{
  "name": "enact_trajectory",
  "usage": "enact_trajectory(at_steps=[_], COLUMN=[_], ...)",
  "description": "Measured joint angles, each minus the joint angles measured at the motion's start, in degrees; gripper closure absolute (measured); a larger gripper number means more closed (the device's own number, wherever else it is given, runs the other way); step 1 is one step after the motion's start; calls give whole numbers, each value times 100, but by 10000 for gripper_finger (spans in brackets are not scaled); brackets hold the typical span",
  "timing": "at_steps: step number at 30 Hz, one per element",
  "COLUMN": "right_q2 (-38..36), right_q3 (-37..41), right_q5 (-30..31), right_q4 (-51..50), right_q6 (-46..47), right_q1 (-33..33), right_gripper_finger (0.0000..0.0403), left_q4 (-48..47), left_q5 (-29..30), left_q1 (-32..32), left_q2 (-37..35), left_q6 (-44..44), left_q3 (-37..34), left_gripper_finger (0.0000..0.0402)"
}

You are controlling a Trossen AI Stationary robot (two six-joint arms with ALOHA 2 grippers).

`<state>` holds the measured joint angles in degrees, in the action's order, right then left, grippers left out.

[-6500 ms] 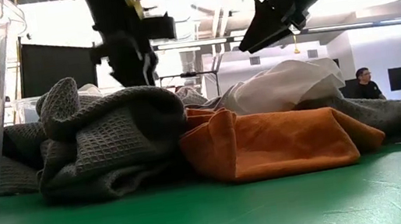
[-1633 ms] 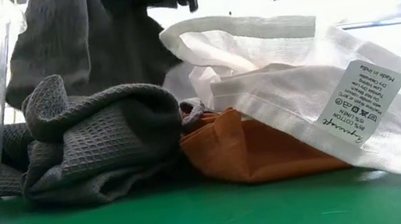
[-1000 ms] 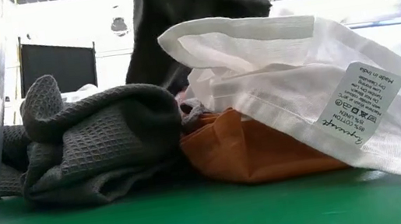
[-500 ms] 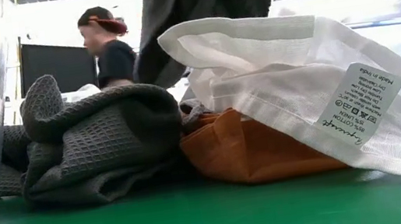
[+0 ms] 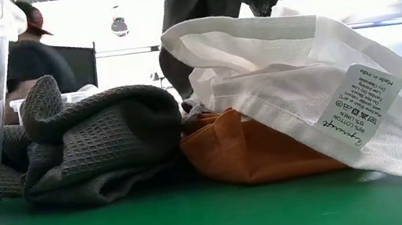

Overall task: Sort towels by color in basket
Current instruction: Put the gray towel into the bottom transparent bin

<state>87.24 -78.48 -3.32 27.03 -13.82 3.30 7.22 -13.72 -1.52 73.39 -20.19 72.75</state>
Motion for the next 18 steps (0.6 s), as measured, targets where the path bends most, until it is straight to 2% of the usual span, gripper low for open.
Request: enact_trajectory(at_steps=[5,8,11,16,18], right_q2=[-3,-2,3,-9,-9], right_q3=[-4,-4,1,11,11], right_q5=[201,215,231,239,239], right_q4=[-347,-429,-469,-556,-587], right_q6=[-185,-266,-276,-276,-285], right_q1=[47,47,44,45,45], right_gripper_finger=[375,373,357,311,282], left_q4=[49,66,51,26,21], left_q5=[-4,55,385,667,777], left_q1=[0,0,0,-11,-9], left_q2=[-24,-24,-27,-36,-60], left_q6=[-82,-20,-37,-31,-26], left_q3=[-7,-7,-7,-7,-7], left_gripper_finger=[151,184,244,378,388])
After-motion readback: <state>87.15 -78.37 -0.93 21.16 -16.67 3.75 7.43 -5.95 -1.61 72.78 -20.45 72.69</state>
